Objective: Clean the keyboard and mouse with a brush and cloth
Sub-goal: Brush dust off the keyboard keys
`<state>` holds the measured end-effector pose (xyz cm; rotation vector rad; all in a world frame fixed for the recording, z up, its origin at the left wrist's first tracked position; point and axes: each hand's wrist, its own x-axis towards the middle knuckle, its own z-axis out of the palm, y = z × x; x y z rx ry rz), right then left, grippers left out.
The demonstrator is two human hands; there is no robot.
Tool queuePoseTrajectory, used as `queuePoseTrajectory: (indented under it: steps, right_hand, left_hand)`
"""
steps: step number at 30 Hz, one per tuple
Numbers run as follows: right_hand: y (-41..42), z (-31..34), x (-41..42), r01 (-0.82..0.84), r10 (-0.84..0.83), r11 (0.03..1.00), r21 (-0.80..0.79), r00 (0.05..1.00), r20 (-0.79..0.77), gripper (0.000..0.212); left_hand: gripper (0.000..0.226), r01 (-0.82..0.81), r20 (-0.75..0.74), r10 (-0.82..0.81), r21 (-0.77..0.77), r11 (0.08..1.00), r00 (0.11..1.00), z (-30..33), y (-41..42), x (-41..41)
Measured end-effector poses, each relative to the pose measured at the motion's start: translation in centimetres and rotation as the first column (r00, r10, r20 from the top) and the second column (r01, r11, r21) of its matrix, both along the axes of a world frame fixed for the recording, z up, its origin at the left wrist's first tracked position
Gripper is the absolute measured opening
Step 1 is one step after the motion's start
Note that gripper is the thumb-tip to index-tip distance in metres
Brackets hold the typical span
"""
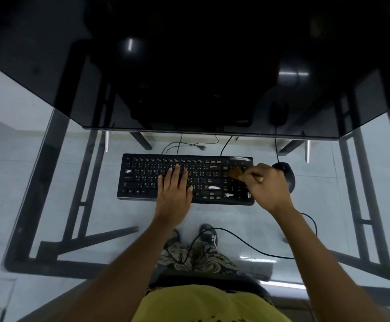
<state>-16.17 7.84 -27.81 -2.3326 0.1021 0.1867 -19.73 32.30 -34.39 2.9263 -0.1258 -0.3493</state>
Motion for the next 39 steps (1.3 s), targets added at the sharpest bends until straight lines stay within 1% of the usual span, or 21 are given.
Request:
queuePoseTrajectory:
  steps: [1,3,5,7,9,10,13,14,17,18,19,21,23,24,28,30,32,34,35,37,39]
  right_hand:
    - [0.1,0.1,-0.5,0.044,-0.045,0.996,0.074,0.999,0.014,0.015]
    - [0.9,-0.1,-1.3,0.003,-0.003,0.978,0.207,1.0,-0.003,0.019]
    - [1.1,-0.7,-2.0,-0.028,0.034,0.974,0.226,0.999,-0.024,0.022]
    - [-0.3,-1.5,-2.5,0.18,-0.18,0.965,0.191,0.984,-0.018,0.021]
    - [-1.5,-1.4,-2.9,0.406,-0.41,0.911,0.069,0.909,0.074,0.02]
    - [-1.6,-1.4,-3.0,0.41,-0.415,0.91,0.065,0.905,0.095,0.02]
    - [-0.6,-1.2,-3.3,0.165,-0.169,0.953,0.254,0.986,-0.004,0.021]
    - [-0.7,-1.2,-3.3,0.158,-0.158,0.957,0.243,0.987,-0.02,0.021]
    - [-2.4,-1.6,-2.8,0.358,-0.364,0.931,0.071,0.927,0.089,0.022]
    - [-2.6,-1.4,-2.9,0.364,-0.369,0.929,0.063,0.922,0.115,0.022]
    - [-2.4,-1.2,-2.9,0.301,-0.309,0.951,0.072,0.943,0.128,0.022]
    - [-1.6,-1.0,-3.3,0.082,-0.087,0.996,0.047,0.989,0.119,0.022]
    - [-1.2,-1.0,-3.8,-0.032,0.03,0.999,0.02,0.996,0.081,0.018]
    - [-1.3,-0.9,-3.9,-0.02,0.019,1.0,0.014,0.997,0.075,0.016]
    - [-2.0,-0.5,-4.0,0.211,-0.205,0.977,-0.012,0.962,0.179,0.019]
    - [-1.7,-0.3,-3.9,0.198,-0.206,0.978,0.071,0.971,0.123,0.021]
    - [-2.1,-0.8,-3.9,0.189,-0.192,0.981,0.047,0.98,0.061,0.02]
    - [-3.1,-1.3,-3.6,0.324,-0.322,0.946,-0.015,0.944,0.07,0.019]
    - [-3.4,-1.2,-3.4,0.366,-0.367,0.93,0.019,0.927,0.075,0.019]
    - [-3.2,-0.7,-3.0,0.296,-0.306,0.944,0.145,0.951,0.049,0.023]
    - [-2.8,-0.5,-2.9,0.23,-0.232,0.966,0.121,0.973,0.001,0.024]
  left_hand:
    - [0.059,-0.004,0.003,0.004,0.001,1.0,1.0,0.0,0.0,0.0]
    - [0.06,-0.012,0.004,0.012,0.008,1.0,1.0,-0.1,-0.2,0.0]
    - [0.063,-0.025,0.0,0.025,0.009,1.0,1.0,-0.1,-0.4,0.0]
    - [0.067,-0.034,-0.014,0.034,0.009,0.999,0.999,-0.1,-0.6,0.1]
    - [0.069,-0.042,-0.013,0.042,0.006,0.999,0.999,-0.1,-0.7,0.1]
    - [0.07,-0.043,-0.013,0.043,0.005,0.999,0.999,-0.2,-0.7,0.1]
    - [0.069,-0.044,-0.007,0.044,0.007,0.999,0.999,-0.3,-0.7,0.0]
    - [0.069,-0.049,-0.005,0.049,-0.002,0.999,0.999,-0.3,-0.7,0.0]
    - [0.07,-0.059,-0.011,0.059,-0.023,0.998,0.998,-0.2,-0.7,0.1]
    - [0.069,-0.057,-0.006,0.056,-0.023,0.998,0.998,-0.1,-0.7,0.1]
    - [0.068,-0.054,0.0,0.054,-0.024,0.998,0.999,-0.1,-0.6,0.1]
    - [0.066,-0.053,0.009,0.053,-0.027,0.998,0.999,-0.2,-0.6,0.0]
    - [0.065,-0.059,0.013,0.06,-0.026,0.998,0.998,-0.3,-0.7,-0.1]
    - [0.065,-0.063,0.011,0.063,-0.027,0.998,0.998,-0.3,-0.7,-0.1]
    - [0.067,-0.065,0.0,0.065,-0.031,0.997,0.998,-0.3,-0.8,0.0]
    - [0.066,-0.061,0.0,0.061,-0.026,0.998,0.998,-0.4,-0.7,0.0]
    - [0.065,-0.054,0.005,0.054,-0.023,0.998,0.999,-0.4,-0.5,-0.1]
    - [0.064,-0.051,0.002,0.051,-0.027,0.998,0.999,-0.5,-0.4,0.0]
    - [0.065,-0.05,0.001,0.05,-0.025,0.998,0.999,-0.5,-0.4,0.0]
    - [0.064,-0.047,0.005,0.047,-0.023,0.999,0.999,-0.5,-0.4,-0.1]
    - [0.063,-0.046,0.012,0.046,-0.028,0.999,0.999,-0.5,-0.4,-0.1]
